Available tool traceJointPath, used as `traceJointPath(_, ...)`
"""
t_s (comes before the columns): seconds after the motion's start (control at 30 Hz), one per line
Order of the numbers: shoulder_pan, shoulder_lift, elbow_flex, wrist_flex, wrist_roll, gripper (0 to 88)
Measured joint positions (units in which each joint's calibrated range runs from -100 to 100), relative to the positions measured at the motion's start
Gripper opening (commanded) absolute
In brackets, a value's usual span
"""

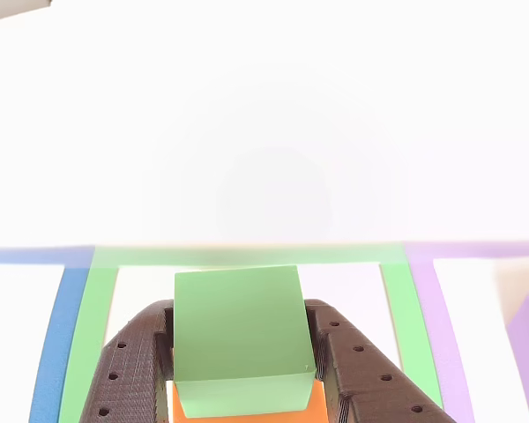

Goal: Tower of hanoi

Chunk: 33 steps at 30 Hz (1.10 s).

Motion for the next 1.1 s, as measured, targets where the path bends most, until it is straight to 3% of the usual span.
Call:
traceJointPath(0.3,0.08,1.18,-0.26,-0.56,0.0,25.1)
traceJointPath(0.57,0.25,1.1,-0.26,-0.56,0.0,29.5)
traceJointPath(0.8,0.25,-5.32,-0.26,2.57,0.0,28.2)
traceJointPath(1.1,0.25,-24.65,-2.35,24.4,0.0,14.9)
